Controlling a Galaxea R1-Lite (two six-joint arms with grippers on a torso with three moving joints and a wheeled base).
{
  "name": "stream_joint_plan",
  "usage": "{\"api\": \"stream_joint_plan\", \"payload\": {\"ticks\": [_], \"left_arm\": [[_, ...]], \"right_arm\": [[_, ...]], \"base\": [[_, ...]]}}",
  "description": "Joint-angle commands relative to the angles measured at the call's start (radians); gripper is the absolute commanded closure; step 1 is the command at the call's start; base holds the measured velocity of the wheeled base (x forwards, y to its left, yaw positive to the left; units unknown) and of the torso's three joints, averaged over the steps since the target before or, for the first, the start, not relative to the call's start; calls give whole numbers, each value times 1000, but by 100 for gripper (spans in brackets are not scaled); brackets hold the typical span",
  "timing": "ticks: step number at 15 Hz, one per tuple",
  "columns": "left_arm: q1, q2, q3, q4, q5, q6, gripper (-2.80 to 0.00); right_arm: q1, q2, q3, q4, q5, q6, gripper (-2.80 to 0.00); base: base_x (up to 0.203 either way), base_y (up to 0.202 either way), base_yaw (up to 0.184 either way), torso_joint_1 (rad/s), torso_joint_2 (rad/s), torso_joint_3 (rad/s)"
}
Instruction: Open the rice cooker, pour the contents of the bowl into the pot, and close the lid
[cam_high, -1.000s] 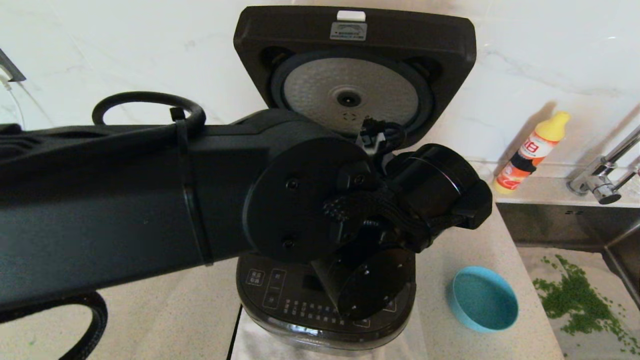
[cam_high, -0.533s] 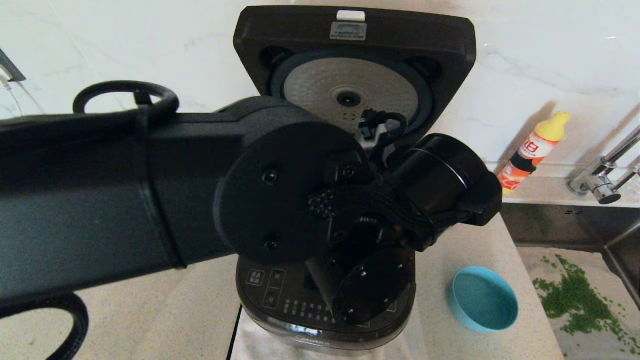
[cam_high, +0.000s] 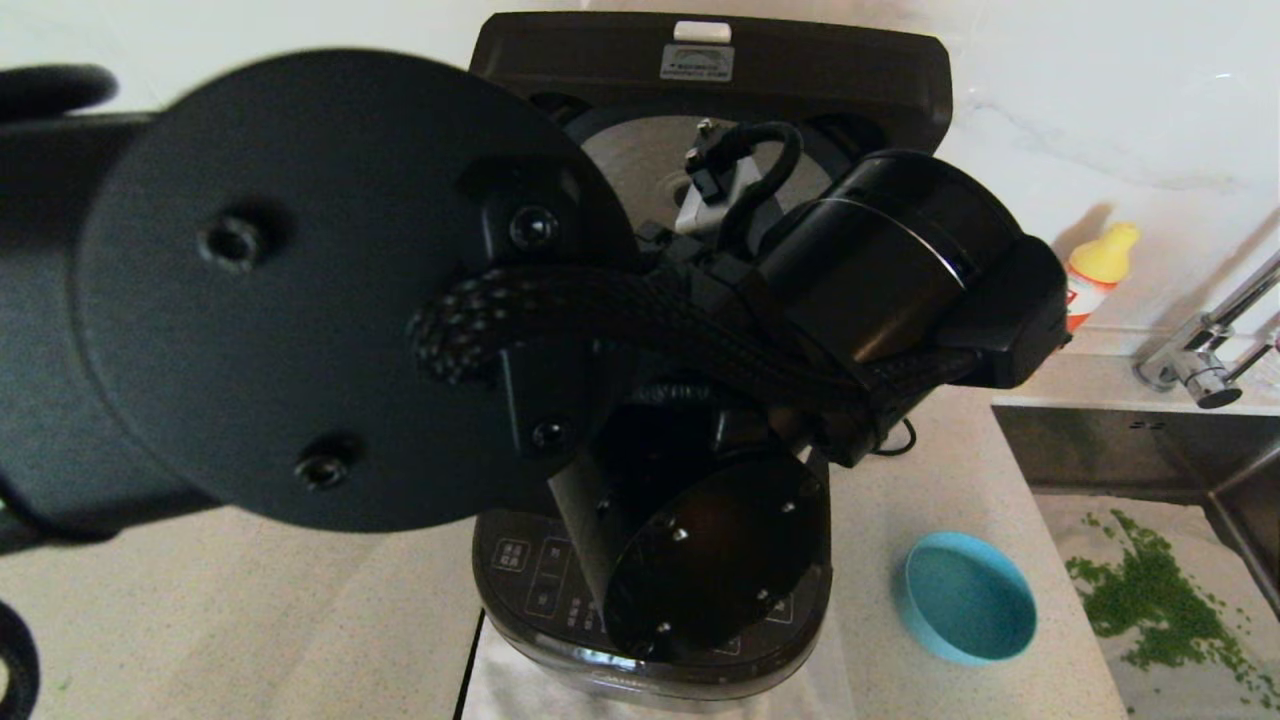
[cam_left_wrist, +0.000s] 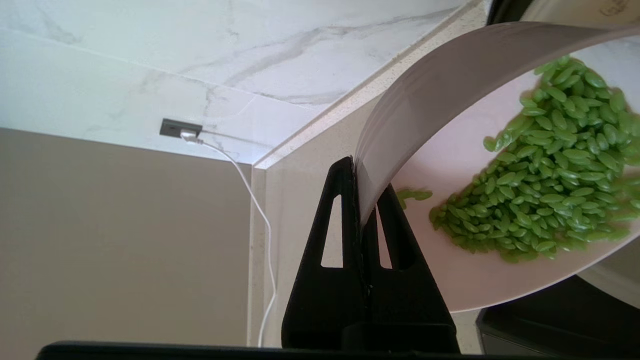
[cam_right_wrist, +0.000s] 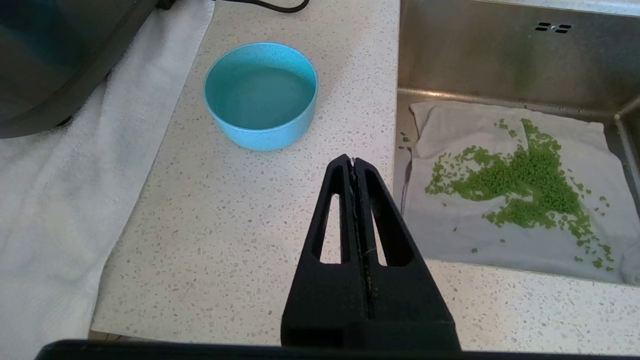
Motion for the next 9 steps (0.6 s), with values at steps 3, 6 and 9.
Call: {"api": "stream_joint_plan", "payload": {"ticks": [3, 6, 9], "left_arm": [[1, -16, -1, 6, 9, -5, 0], [4, -19, -1, 11, 9, 6, 0], [4, -27, 1, 12, 3, 8, 0]], "right_arm": [[0, 1, 0, 0, 0, 1, 0], [0, 0, 0, 0, 0, -1, 0], [0, 0, 0, 0, 0, -1, 0]], "base": [[0, 0, 0, 0, 0, 0], [0, 0, 0, 0, 0, 0], [0, 0, 0, 0, 0, 0]]}}
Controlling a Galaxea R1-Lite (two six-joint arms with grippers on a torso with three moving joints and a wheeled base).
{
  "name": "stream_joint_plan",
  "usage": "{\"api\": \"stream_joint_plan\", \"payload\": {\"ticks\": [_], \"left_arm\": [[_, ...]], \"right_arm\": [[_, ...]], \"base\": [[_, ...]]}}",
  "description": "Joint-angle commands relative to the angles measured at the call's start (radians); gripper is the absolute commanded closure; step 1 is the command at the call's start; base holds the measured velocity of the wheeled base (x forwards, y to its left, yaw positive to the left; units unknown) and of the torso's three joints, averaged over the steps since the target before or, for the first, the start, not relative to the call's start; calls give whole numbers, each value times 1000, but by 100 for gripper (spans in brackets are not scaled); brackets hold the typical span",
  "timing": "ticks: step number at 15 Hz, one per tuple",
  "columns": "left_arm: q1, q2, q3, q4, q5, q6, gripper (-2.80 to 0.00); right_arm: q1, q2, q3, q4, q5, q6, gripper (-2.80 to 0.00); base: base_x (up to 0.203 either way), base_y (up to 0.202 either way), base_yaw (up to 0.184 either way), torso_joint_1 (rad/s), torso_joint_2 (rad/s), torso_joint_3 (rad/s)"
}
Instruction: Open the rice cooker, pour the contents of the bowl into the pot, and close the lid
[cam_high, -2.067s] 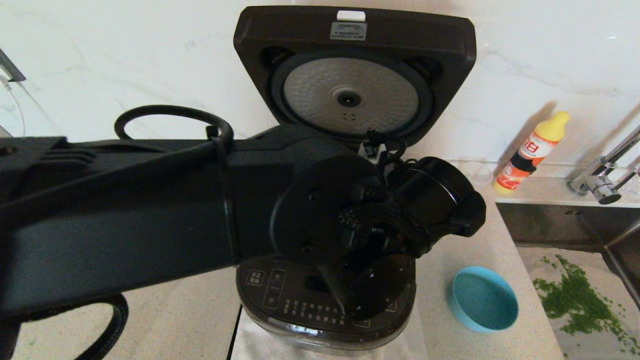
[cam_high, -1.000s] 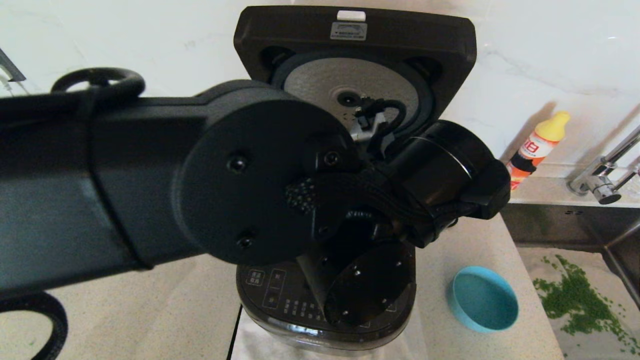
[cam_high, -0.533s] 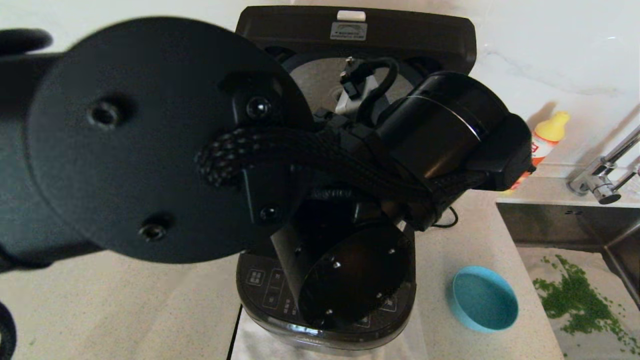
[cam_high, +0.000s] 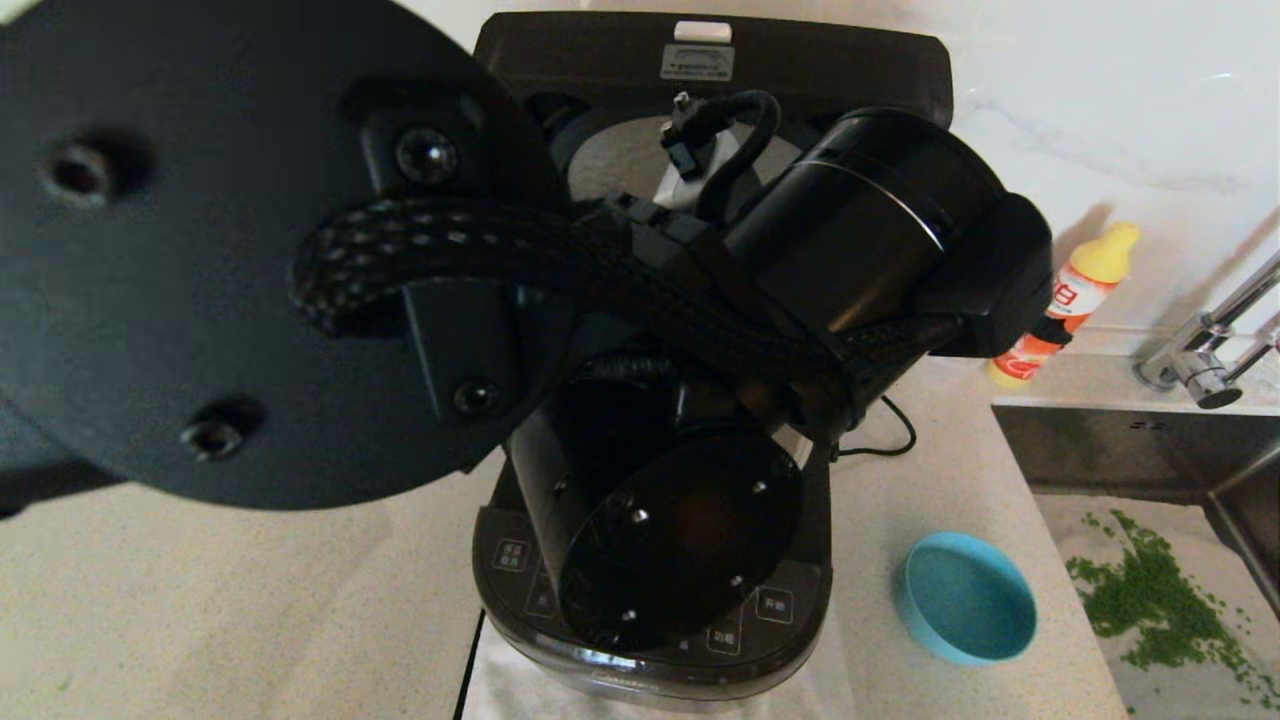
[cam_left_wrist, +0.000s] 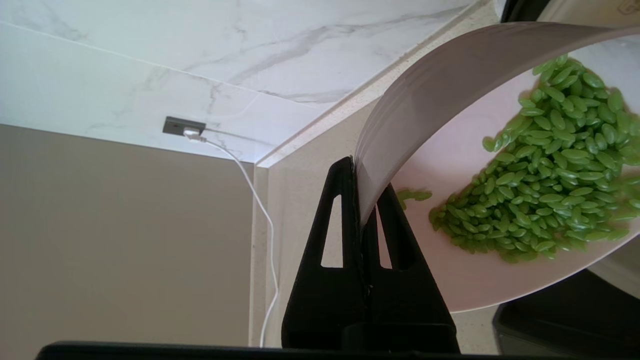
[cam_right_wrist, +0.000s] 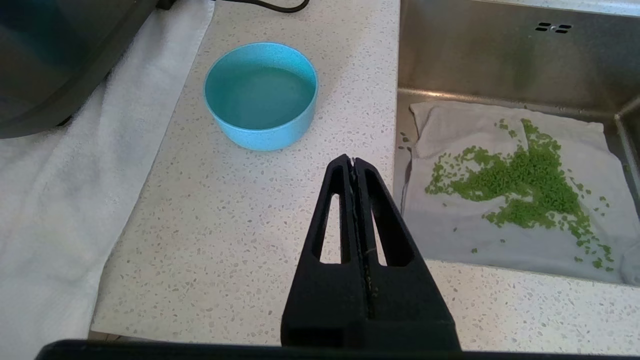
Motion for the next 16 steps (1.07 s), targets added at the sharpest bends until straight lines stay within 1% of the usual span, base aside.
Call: {"api": "stream_joint_plan", "payload": {"ticks": [1, 6, 7, 9, 10, 12, 13, 14, 15, 16], "left_arm": [[0, 3, 1, -2, -20, -3, 0], [-2, 20, 11, -4, -32, -13, 0], [-2, 22, 13, -4, -47, -17, 0], [6, 31, 16, -5, -92, -23, 0], [24, 38, 12, -8, -105, -27, 0], [39, 45, 8, -23, -209, -30, 0], [44, 49, 3, -50, -243, -24, 0], [56, 60, 3, -66, -254, -22, 0], [63, 64, 1, -71, -280, -20, 0], [63, 67, 1, -79, -294, -4, 0]], "right_arm": [[0, 1, 0, 0, 0, 0, 0], [0, 1, 0, 0, 0, 0, 0], [0, 0, 0, 0, 0, 0, 0], [0, 1, 0, 0, 0, 0, 0], [0, 0, 0, 0, 0, 0, 0], [0, 0, 0, 0, 0, 0, 0], [0, 0, 0, 0, 0, 0, 0], [0, 1, 0, 0, 0, 1, 0], [0, 0, 0, 0, 0, 1, 0], [0, 1, 0, 0, 0, 0, 0]], "base": [[0, 0, 0, 0, 0, 0], [0, 0, 0, 0, 0, 0], [0, 0, 0, 0, 0, 0], [0, 0, 0, 0, 0, 0], [0, 0, 0, 0, 0, 0], [0, 0, 0, 0, 0, 0], [0, 0, 0, 0, 0, 0], [0, 0, 0, 0, 0, 0], [0, 0, 0, 0, 0, 0], [0, 0, 0, 0, 0, 0]]}}
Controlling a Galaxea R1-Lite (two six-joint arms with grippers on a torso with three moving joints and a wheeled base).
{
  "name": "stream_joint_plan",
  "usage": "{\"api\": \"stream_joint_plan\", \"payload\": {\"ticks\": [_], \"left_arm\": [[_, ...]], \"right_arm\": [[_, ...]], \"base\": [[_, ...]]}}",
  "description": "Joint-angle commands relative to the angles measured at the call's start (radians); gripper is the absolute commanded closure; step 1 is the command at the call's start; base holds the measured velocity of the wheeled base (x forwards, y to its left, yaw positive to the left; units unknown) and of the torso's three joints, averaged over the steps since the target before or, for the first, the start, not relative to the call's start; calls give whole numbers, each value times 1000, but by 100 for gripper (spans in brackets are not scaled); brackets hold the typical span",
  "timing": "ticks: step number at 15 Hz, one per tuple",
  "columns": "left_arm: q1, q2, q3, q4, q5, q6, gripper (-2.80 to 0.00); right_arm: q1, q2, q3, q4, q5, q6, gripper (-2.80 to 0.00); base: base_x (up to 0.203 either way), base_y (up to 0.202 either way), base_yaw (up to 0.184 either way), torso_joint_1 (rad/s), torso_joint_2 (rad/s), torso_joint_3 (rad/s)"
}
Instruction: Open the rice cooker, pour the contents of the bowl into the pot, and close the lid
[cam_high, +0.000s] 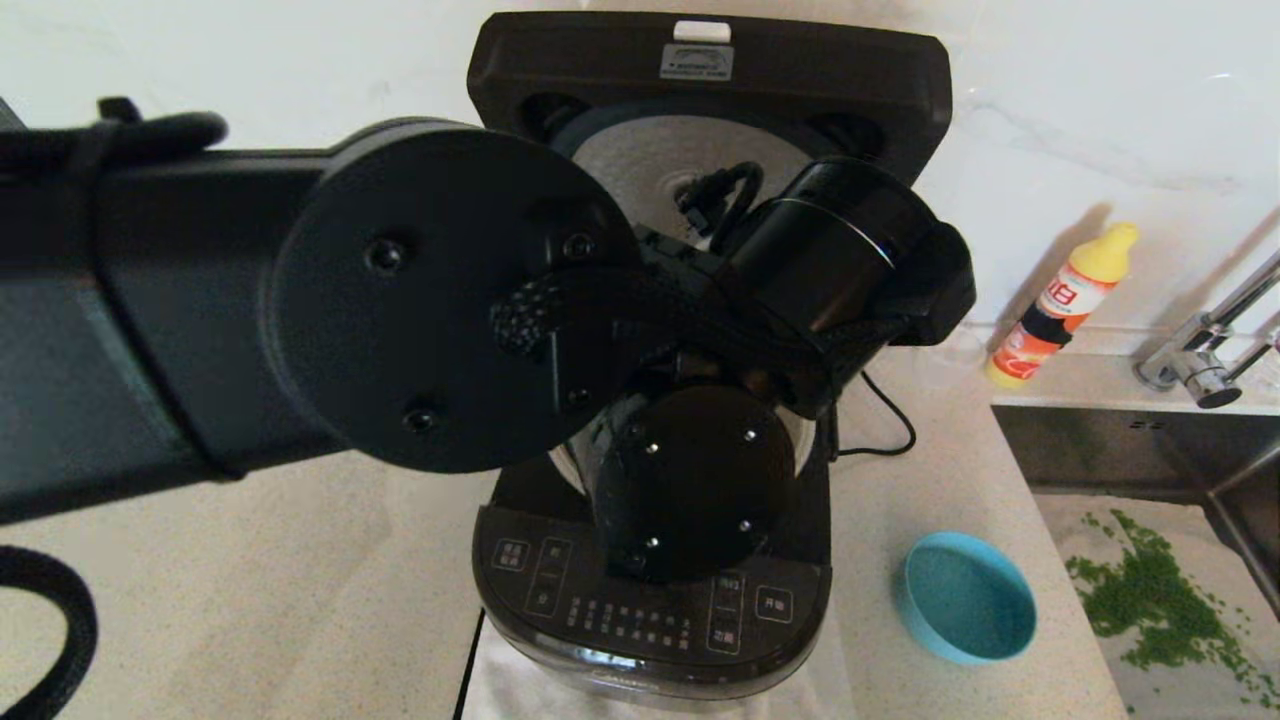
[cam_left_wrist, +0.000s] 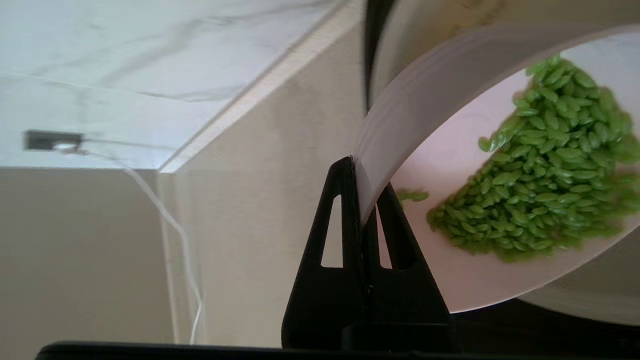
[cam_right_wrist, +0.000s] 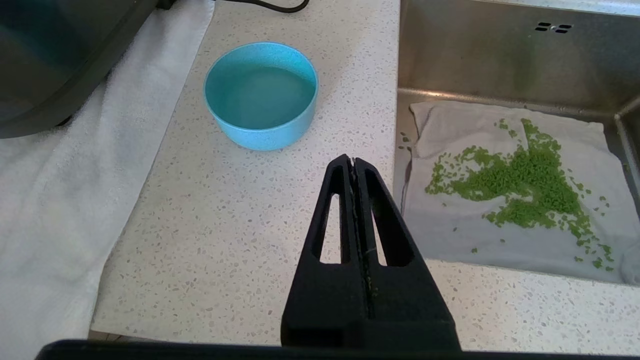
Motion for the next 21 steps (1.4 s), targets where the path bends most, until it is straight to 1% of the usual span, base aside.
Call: {"api": "stream_joint_plan", "payload": {"ticks": [1, 2, 3, 5, 6, 7, 8, 10, 12, 15, 16, 18, 19, 21], "left_arm": [[4, 19, -1, -38, -8, 28, 0], [4, 26, 0, -74, -9, 56, 0], [5, 25, 0, -82, -8, 82, 0], [14, 8, -2, -106, -6, 156, 0], [16, -10, -4, -147, -6, 219, 0], [21, -22, -1, -229, 2, 292, 0], [37, -27, 12, -271, 38, 320, 0], [67, -26, 76, -258, 56, 321, 0], [68, -25, 144, -255, 68, 320, 0], [31, -12, 151, -249, 87, 319, 0], [35, -16, 156, -244, 102, 317, 0], [44, -20, 162, -183, 119, 312, 0], [40, -18, 154, -158, 130, 307, 0], [10, 8, 103, -155, 133, 307, 0]], "right_arm": [[0, 0, 0, 0, 0, 0, 0], [0, 1, 0, 0, 0, 0, 0], [0, 0, 0, 0, 0, -1, 0], [0, 1, 0, 0, 0, -1, 0], [0, 1, 0, 0, 0, -1, 0], [0, 0, 0, 0, 0, -1, 0], [0, 0, 0, 0, -1, -1, 0], [0, 0, 0, 0, 0, 0, 0], [0, 1, 0, 0, 0, -1, 0], [0, 0, 0, 0, 0, 0, 0], [0, 1, 0, 0, 0, -1, 0], [0, 1, 0, 0, 0, 0, 0], [0, 1, 0, 2, 0, 1, 0], [0, 1, 0, 1, 0, -1, 0]], "base": [[0, 0, 0, 0, 0, 0], [0, 0, 0, 0, 0, 0], [0, 0, 0, 0, 0, 0], [0, 0, 0, 0, 0, 0], [0, 0, 0, 0, 0, 0], [0, 0, 0, 0, 0, 0], [0, 0, 0, 0, 0, 0], [0, 0, 0, 0, 0, 0], [0, 0, 0, 0, 0, 0], [0, 0, 0, 0, 0, 0], [0, 0, 0, 0, 0, 0], [0, 0, 0, 0, 0, 0], [0, 0, 0, 0, 0, 0], [0, 0, 0, 0, 0, 0]]}}
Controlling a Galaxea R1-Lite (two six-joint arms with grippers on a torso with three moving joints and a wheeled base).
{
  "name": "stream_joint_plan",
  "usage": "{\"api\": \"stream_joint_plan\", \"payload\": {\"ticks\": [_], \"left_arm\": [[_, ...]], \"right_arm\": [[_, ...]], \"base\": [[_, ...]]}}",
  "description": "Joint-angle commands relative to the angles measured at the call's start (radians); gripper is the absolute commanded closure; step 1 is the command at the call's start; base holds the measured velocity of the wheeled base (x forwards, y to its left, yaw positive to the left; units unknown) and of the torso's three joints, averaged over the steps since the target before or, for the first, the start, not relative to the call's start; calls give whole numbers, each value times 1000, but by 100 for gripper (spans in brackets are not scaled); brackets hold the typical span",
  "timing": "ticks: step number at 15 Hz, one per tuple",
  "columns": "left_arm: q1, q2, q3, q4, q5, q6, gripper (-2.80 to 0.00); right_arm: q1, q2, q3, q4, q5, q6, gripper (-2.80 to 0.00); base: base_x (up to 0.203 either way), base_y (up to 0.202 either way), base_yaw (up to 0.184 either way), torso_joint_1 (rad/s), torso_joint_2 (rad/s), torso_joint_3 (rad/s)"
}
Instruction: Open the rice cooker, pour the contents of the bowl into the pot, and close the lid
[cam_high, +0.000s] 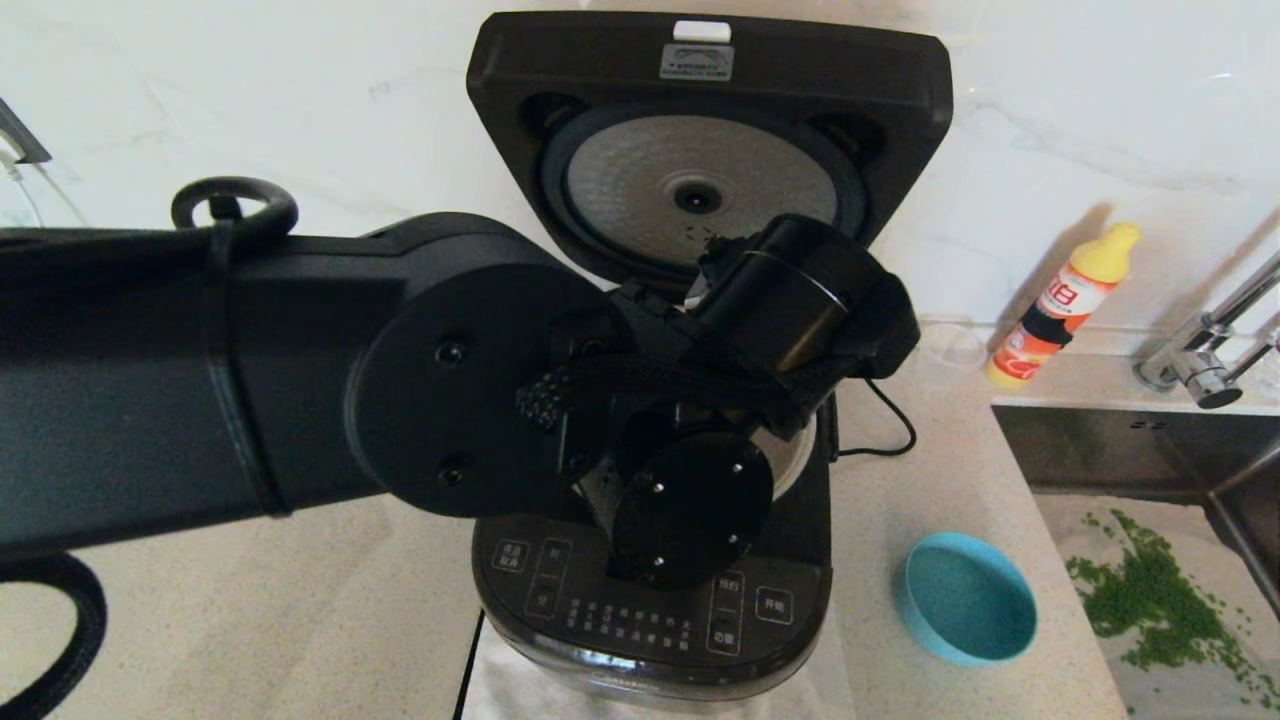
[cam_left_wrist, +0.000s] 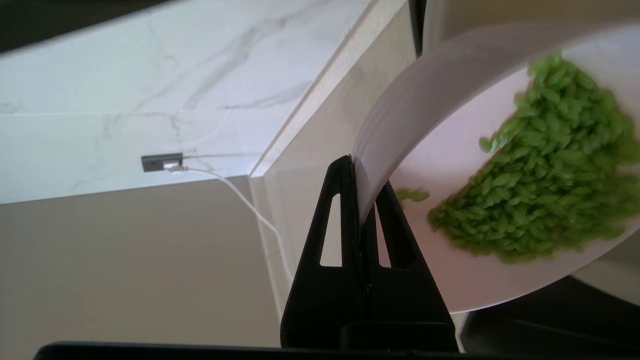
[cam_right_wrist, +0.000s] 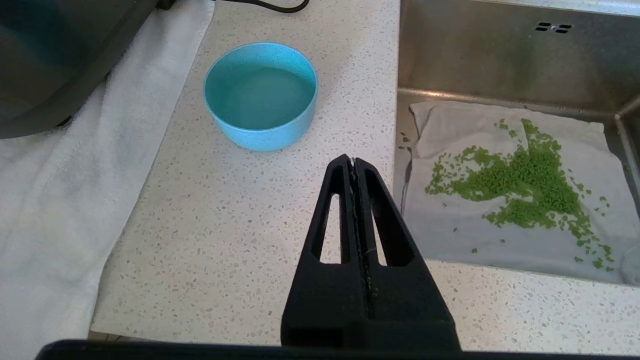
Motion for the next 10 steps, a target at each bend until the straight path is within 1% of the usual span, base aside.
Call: {"api": "stream_joint_plan", "payload": {"ticks": [1, 3, 7, 8, 10], "left_arm": [[-34, 31, -65, 2, 9, -2, 0], [-34, 24, -63, 6, 9, -14, 0], [14, -20, 92, 20, 23, -24, 0], [11, -20, 81, 20, 24, -24, 0], [-18, -3, -33, 16, 22, -30, 0]], "right_arm": [[0, 0, 0, 0, 0, 1, 0], [0, 1, 0, 0, 0, -1, 0], [0, 0, 0, 0, 0, -1, 0], [0, 1, 0, 0, 0, 1, 0], [0, 0, 0, 0, 0, -1, 0]], "base": [[0, 0, 0, 0, 0, 0], [0, 0, 0, 0, 0, 0], [0, 0, 0, 0, 0, 0], [0, 0, 0, 0, 0, 0], [0, 0, 0, 0, 0, 0]]}}
